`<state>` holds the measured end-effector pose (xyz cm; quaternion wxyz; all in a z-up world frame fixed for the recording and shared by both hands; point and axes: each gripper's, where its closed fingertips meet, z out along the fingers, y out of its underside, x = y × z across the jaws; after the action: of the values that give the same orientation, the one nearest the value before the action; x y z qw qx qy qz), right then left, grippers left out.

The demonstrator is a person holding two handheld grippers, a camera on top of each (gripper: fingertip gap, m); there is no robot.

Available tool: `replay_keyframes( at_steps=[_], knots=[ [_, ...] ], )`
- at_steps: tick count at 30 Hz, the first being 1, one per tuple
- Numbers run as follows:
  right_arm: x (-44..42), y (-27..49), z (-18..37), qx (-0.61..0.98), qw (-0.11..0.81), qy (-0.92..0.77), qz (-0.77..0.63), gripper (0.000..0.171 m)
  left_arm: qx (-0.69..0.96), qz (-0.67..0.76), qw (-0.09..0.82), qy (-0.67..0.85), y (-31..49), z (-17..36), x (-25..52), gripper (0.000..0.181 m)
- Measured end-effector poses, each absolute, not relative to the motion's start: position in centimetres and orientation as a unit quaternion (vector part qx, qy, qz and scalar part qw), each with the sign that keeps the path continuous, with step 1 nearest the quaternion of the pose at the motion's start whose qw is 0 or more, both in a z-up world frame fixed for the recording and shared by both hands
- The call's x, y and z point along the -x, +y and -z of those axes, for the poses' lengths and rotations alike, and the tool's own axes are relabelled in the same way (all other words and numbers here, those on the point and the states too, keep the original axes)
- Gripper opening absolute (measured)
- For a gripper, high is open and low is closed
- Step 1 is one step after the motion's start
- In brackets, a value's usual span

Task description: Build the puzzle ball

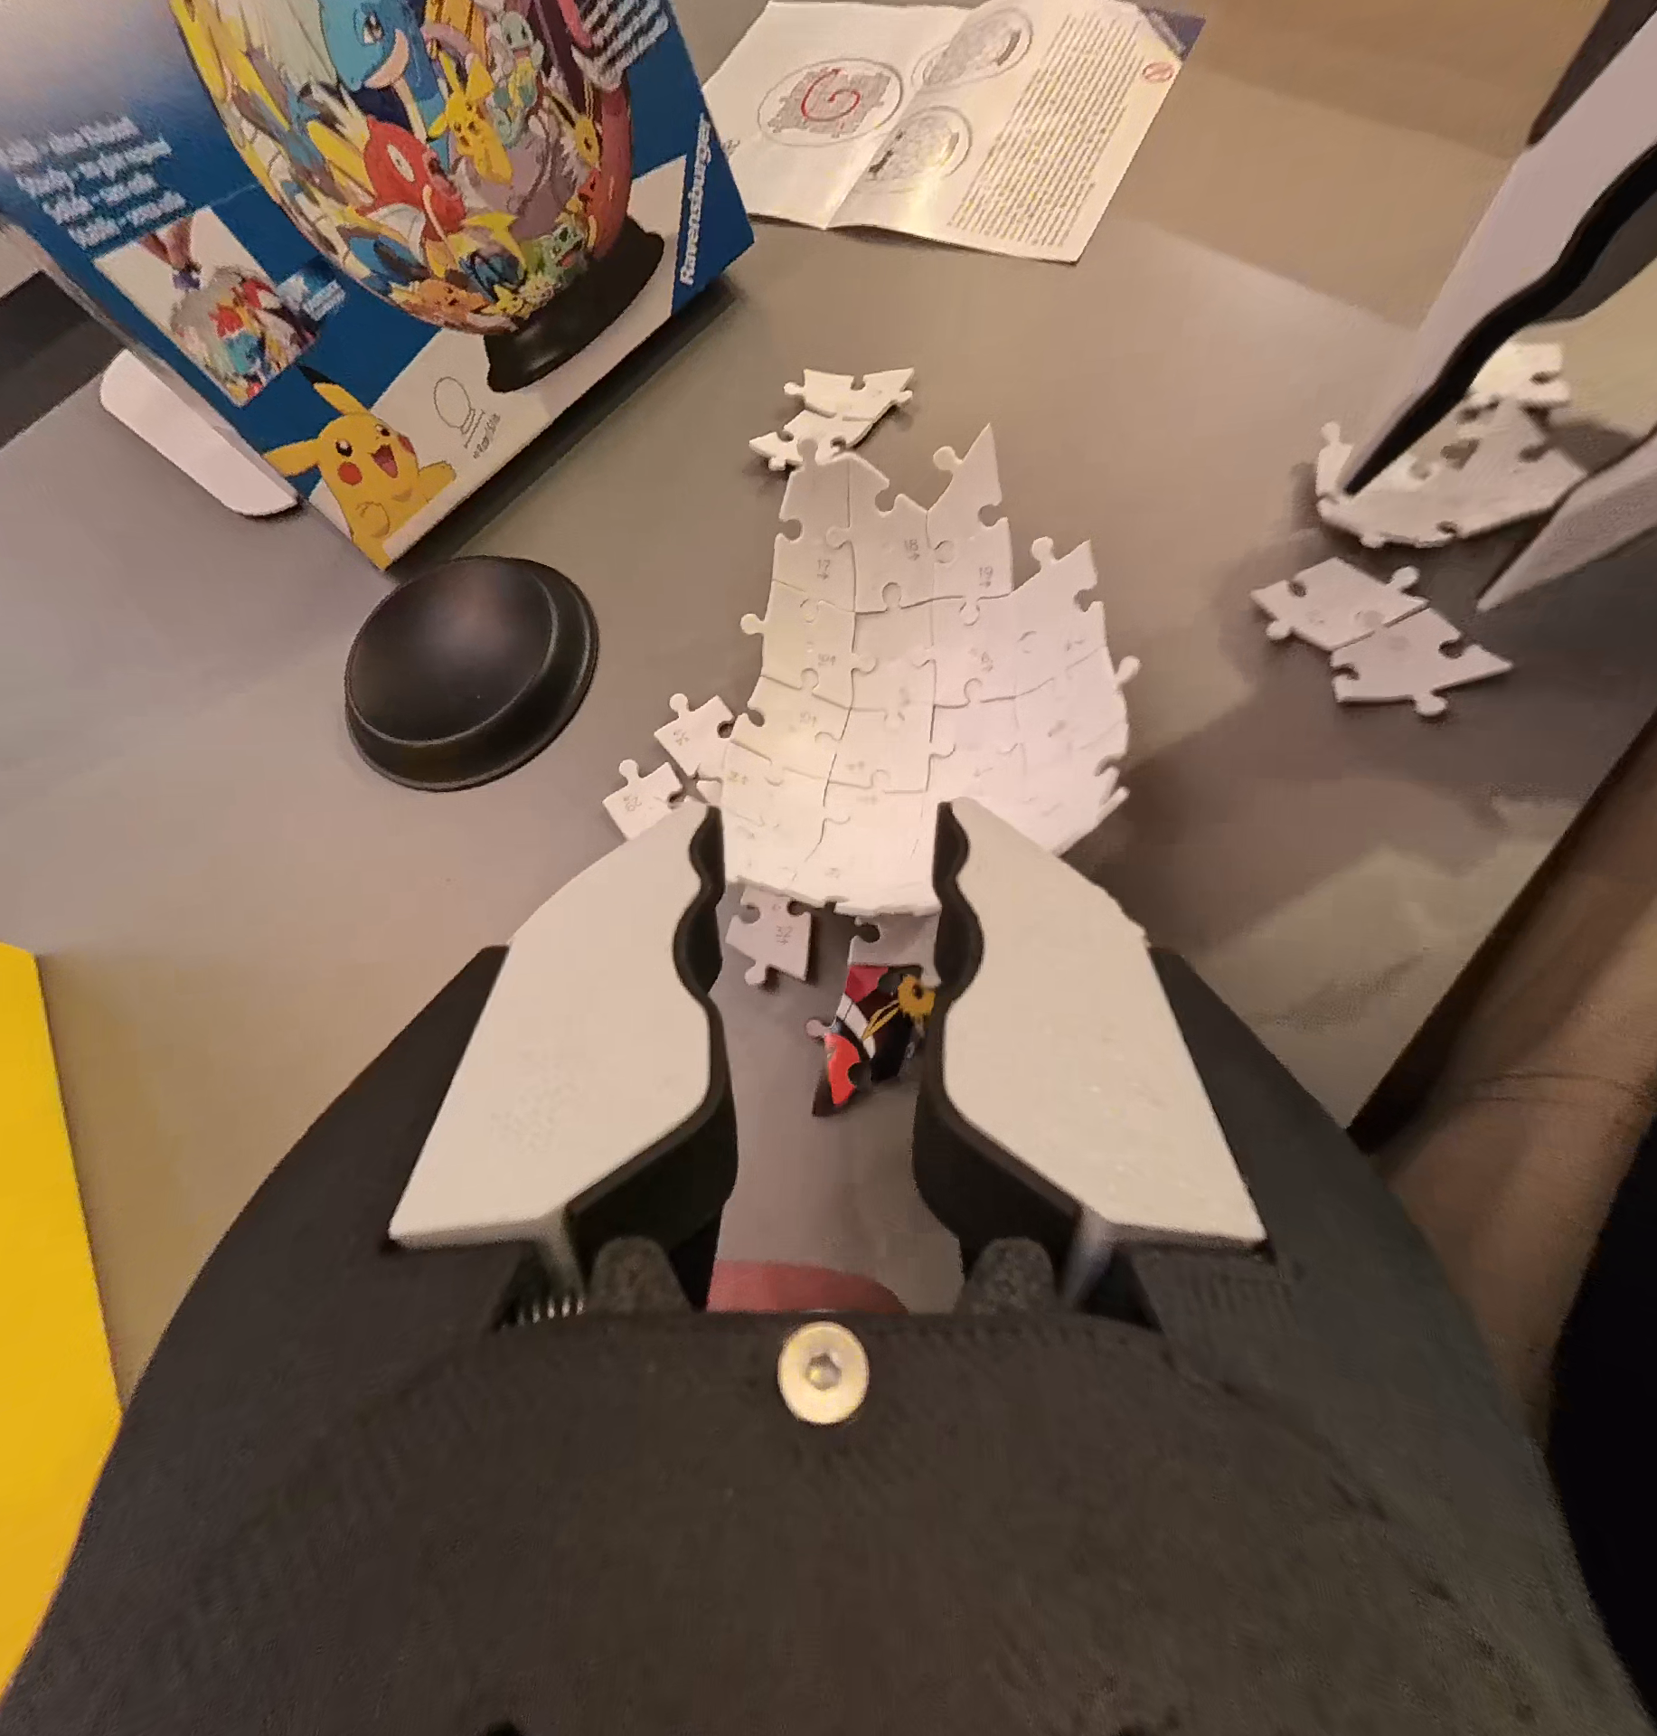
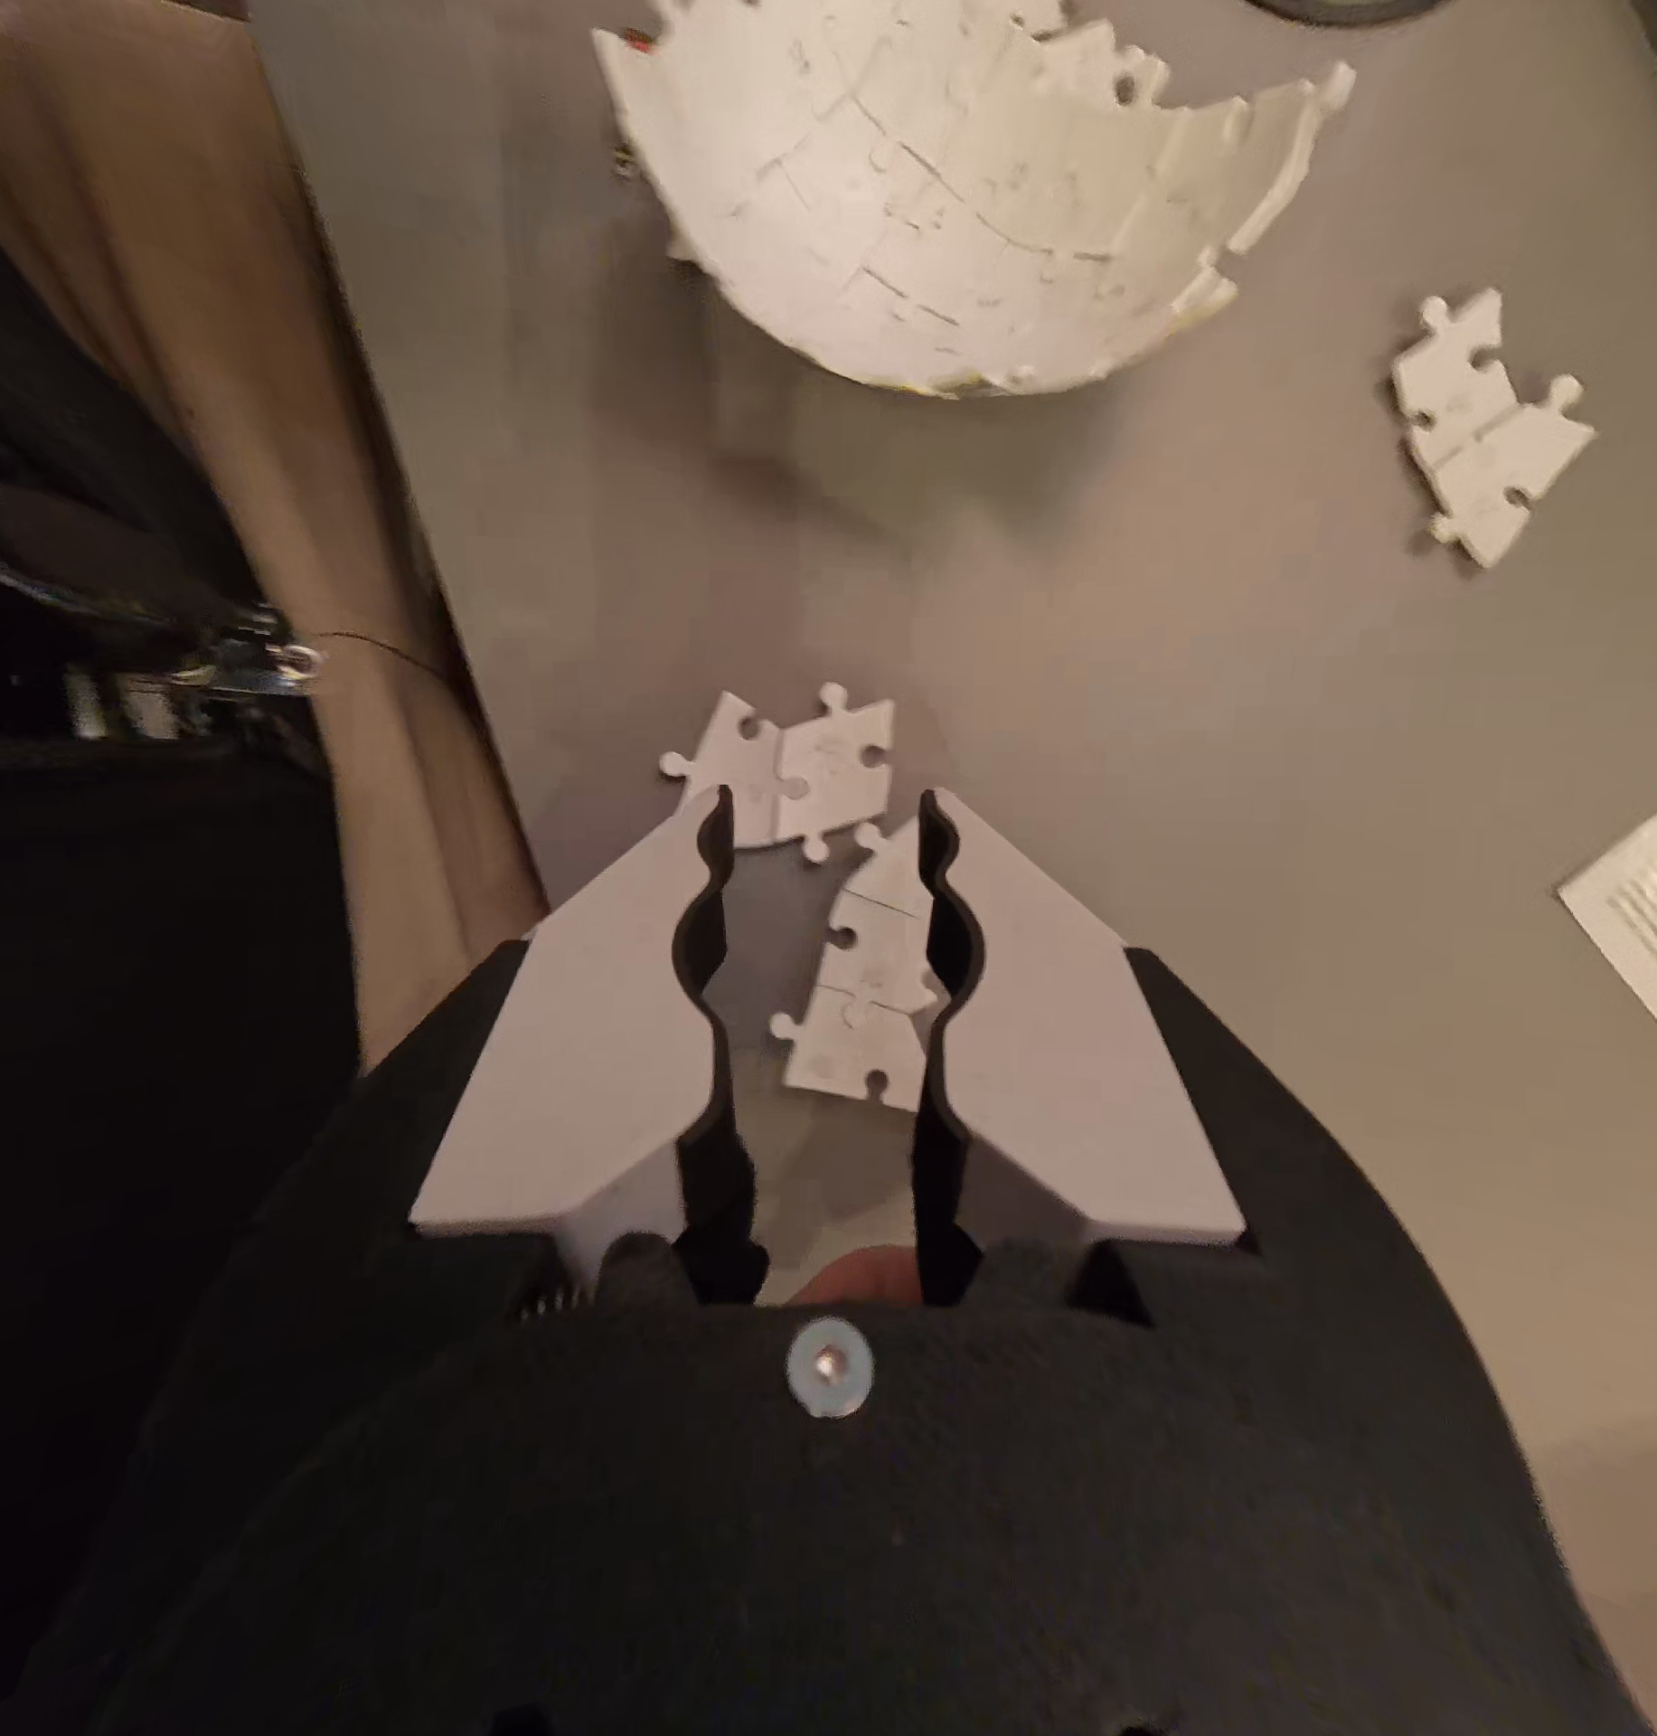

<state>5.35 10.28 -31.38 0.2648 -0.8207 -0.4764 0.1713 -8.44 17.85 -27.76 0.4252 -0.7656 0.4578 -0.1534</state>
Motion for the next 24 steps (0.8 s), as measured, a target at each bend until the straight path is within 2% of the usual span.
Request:
replay_keyframes(
  at_steps=[5,13,21,24],
  knots=[
    [-4.4,10.4,32.9,0.809,0.243,-0.52,-0.128,0.048,0.751,0.157,0.429,0.476,18.2,26.9,7.6,0.043],
    [-4.5,11.9,33.2,0.823,0.253,-0.492,-0.127,0.045,0.709,0.111,0.395,0.574,19.6,26.5,4.8,0.043],
    [-5.4,16.0,33.2,0.853,0.287,-0.421,-0.112,0.041,0.663,0.08,0.294,0.684,21.1,30.7,2.0,0.049],
    [-5.7,17.5,33.2,0.856,0.293,-0.413,-0.105,0.041,0.645,0.078,0.289,0.703,21.0,31.5,0.7,0.051]
  ],
)
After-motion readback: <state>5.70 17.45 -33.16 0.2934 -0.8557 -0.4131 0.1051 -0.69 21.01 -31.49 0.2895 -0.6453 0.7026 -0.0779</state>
